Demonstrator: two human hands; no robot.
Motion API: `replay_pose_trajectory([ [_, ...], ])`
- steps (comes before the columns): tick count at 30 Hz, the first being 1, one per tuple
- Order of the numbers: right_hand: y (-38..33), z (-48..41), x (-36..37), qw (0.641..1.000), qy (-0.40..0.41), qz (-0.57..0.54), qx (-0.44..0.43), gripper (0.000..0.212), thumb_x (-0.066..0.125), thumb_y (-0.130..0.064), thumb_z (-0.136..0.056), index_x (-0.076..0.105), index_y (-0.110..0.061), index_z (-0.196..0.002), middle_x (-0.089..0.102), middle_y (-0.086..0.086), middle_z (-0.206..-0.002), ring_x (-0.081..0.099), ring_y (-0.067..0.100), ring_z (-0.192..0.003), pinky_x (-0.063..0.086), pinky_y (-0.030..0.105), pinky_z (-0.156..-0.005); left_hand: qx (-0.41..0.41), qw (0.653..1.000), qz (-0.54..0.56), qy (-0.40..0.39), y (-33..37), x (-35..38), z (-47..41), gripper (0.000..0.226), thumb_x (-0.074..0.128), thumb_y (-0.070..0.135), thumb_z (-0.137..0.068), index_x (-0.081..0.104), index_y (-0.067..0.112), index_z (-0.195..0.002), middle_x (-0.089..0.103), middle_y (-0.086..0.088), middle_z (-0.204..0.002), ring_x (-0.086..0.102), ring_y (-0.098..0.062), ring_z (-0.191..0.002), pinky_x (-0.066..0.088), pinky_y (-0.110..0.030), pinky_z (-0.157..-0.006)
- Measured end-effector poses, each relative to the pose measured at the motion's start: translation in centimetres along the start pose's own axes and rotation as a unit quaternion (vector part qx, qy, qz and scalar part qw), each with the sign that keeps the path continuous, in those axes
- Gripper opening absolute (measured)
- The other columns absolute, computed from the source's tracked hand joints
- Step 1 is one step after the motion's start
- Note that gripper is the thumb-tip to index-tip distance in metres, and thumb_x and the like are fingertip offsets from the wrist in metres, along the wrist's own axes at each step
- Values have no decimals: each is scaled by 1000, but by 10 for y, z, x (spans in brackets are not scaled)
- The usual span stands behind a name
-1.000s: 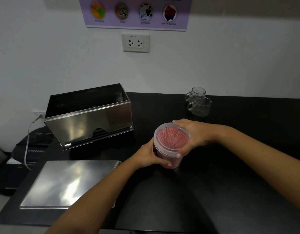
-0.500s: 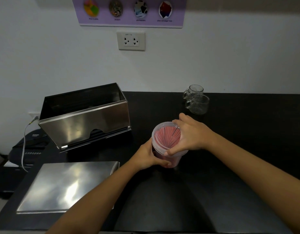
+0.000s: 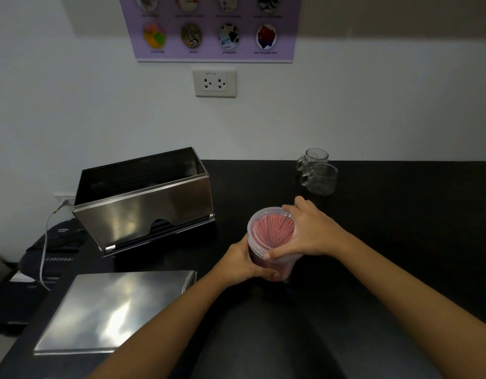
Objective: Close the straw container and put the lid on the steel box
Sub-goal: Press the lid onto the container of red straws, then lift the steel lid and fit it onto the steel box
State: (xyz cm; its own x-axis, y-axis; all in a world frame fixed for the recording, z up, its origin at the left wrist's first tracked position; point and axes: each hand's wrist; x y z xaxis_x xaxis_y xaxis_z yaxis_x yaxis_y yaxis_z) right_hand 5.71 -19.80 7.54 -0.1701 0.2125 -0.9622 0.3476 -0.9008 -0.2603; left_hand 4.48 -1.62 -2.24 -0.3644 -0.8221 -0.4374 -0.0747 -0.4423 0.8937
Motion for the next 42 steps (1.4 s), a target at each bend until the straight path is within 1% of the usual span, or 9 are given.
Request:
replay_pose_trajectory([
  [3, 1, 0, -3, 999, -35, -1, 9, 128, 56, -86, -38, 21, -17, -140, 28, -4, -116, 27, 8, -99, 33, 29, -82, -3, 1000, -6, -19, 6, -2, 1, 93, 85, 34, -54, 38, 30, -135, 52, 18, -122, 49, 5, -114, 42, -11, -88],
  [7, 3, 1, -3, 997, -71, -24, 24, 127, 61, -81, -43, 11, -21, -143, 25, 0, -129, 31, 14, -112, 37, 34, -89, -14, 999, -22, -23, 11, -5, 9, 87, 84, 37, -56, 37, 41, -129, 50, 22, -123, 48, 6, -115, 42, -7, -86],
  [11, 4, 3, -1, 995, -85, -48, 34, 129, 61, -81, -42, 5, -24, -143, 21, 2, -133, 30, 20, -122, 38, 38, -92, -30, 999, -33, 7, 9, -10, 20, 89, 82, 42, -57, 37, 32, -134, 49, 8, -136, 47, -2, -118, 40, -16, -92],
  [16, 5, 8, -4, 993, -67, -94, 31, 127, 56, -83, -42, 6, -25, -143, 17, 3, -140, 28, 23, -128, 37, 44, -96, -62, 996, -51, 47, 12, -12, 37, 101, 79, 49, -55, 32, 24, -141, 43, 1, -144, 41, -11, -130, 35, -32, -109],
  [20, 3, 14, -12, 995, -12, -101, 5, 114, 53, -79, -53, 14, -21, -143, 23, 2, -139, 29, 19, -128, 37, 43, -98, -76, 991, -45, 101, 17, -13, 53, 91, 79, 39, -65, 34, 20, -141, 45, -3, -143, 42, -13, -131, 34, -36, -111],
  [29, -57, 9, -7, 970, 101, -147, -165, 68, 52, -53, -81, 33, -21, -137, 36, -3, -134, 29, 9, -124, 27, 24, -91, -70, 962, -73, 254, 14, -38, 120, 42, 70, 20, -80, 57, 15, -120, 57, -3, -118, 54, -7, -107, 37, 2, -80],
  [34, -89, 10, 12, 960, 64, -178, -209, 60, 52, -44, -85, 37, -17, -135, 38, -3, -132, 27, 0, -113, 27, 21, -90, -76, 939, -156, 298, -4, -69, 153, 32, 68, 18, -82, 63, 15, -113, 55, -1, -106, 55, -15, -104, 39, -19, -90],
  [37, -118, 2, 30, 965, 65, -185, -176, 58, 51, -43, -86, 37, -16, -135, 38, -2, -133, 31, 4, -118, 29, 22, -93, -90, 924, -191, 320, -30, -111, 170, 27, 66, 17, -83, 64, 17, -110, 57, -2, -107, 53, -19, -108, 40, -28, -94],
  [42, -132, -4, 59, 979, -13, -168, -114, 64, 50, -44, -86, 31, -15, -138, 35, -1, -138, 33, 11, -125, 34, 28, -98, -184, 881, -207, 383, -58, -139, 192, 45, 65, 21, -83, 55, 9, -124, 51, -12, -128, 41, -29, -123, 34, -37, -101],
])
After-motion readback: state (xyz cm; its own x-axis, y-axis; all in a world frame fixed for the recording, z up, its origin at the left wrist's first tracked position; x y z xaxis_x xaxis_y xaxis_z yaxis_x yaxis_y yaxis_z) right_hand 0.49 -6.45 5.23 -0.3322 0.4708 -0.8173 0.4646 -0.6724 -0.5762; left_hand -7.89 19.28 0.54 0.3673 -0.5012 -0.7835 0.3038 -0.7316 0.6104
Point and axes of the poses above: each hand's wrist, its own z-axis away from the middle knuckle, its own x-axis out of the palm, y = z × x
